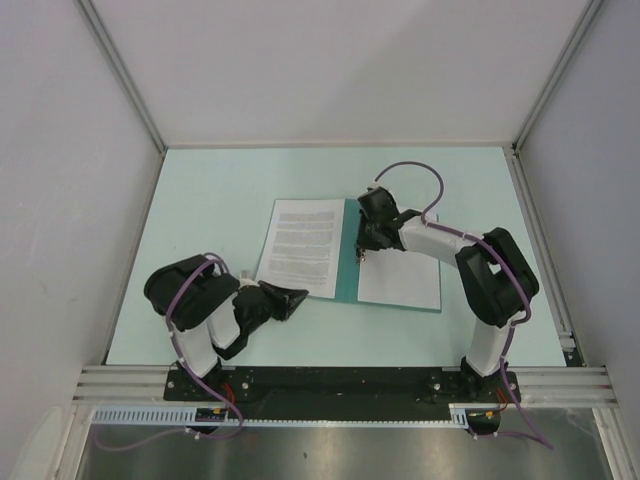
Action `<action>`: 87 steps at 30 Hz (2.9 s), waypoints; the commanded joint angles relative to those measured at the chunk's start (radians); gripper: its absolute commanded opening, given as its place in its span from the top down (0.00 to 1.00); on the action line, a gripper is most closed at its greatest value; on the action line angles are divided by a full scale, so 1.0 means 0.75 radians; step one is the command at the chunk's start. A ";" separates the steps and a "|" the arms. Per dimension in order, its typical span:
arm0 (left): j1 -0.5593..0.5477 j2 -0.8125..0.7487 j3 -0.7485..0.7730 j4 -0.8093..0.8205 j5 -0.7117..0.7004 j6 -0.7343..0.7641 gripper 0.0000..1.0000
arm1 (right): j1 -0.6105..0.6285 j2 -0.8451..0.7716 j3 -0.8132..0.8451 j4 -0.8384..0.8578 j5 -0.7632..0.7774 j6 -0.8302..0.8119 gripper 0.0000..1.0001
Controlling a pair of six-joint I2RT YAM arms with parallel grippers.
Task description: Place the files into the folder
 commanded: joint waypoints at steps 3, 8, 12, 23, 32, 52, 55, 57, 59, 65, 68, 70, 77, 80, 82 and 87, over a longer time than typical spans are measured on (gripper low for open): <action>0.069 -0.185 -0.088 0.419 -0.031 0.388 1.00 | 0.006 0.010 0.058 0.075 -0.036 -0.031 1.00; 0.065 -0.460 0.010 -0.022 -0.010 0.579 1.00 | 0.004 0.021 0.058 0.106 -0.117 -0.041 1.00; 0.049 -0.873 0.155 -0.635 -0.088 0.922 1.00 | -0.010 0.009 0.058 0.087 -0.162 -0.061 0.71; -0.156 -1.040 0.613 -1.620 -0.423 1.771 1.00 | -0.172 -0.247 0.041 -0.287 0.009 -0.090 0.18; -0.528 -0.952 0.783 -1.780 -0.800 1.959 1.00 | -0.421 -0.621 -0.196 -0.246 -0.275 -0.033 0.00; -0.958 -0.492 0.994 -1.801 -1.058 2.072 1.00 | -0.023 -0.765 -0.063 -0.295 0.198 0.305 0.14; -0.964 -0.461 1.051 -1.876 -1.033 2.040 0.78 | -0.043 -0.758 -0.093 -0.365 0.204 0.346 0.51; -0.964 -0.469 1.059 -1.909 -0.946 2.043 0.61 | -0.108 -0.801 -0.189 -0.322 0.133 0.299 0.72; -0.964 -0.514 1.035 -1.899 -0.878 2.054 0.40 | -0.198 -0.858 -0.342 -0.240 0.012 0.229 0.88; -0.962 -0.806 0.947 -1.874 -0.514 2.017 0.00 | -0.515 -0.838 -0.597 0.164 -0.563 -0.055 1.00; -0.944 -0.960 0.920 -1.870 -0.342 1.962 0.00 | -0.597 -0.687 -0.613 0.326 -0.728 -0.116 1.00; -0.917 -1.041 0.928 -1.874 -0.270 1.903 0.00 | -0.652 -0.554 -0.593 0.412 -0.782 -0.149 0.93; -0.676 -1.226 0.967 -1.886 0.024 1.786 0.01 | -0.639 -0.490 -0.351 -0.107 -0.200 -0.307 0.18; -0.604 -1.257 1.020 -1.915 0.089 1.784 0.00 | -0.575 -0.611 -0.298 -0.254 0.057 -0.315 0.04; -0.549 -1.251 1.086 -1.970 0.094 1.778 0.01 | -0.557 -0.699 -0.284 -0.315 0.120 -0.323 0.00; -0.467 -1.228 1.170 -2.007 0.147 1.725 0.01 | -0.428 -0.844 -0.259 -0.373 0.134 -0.291 0.00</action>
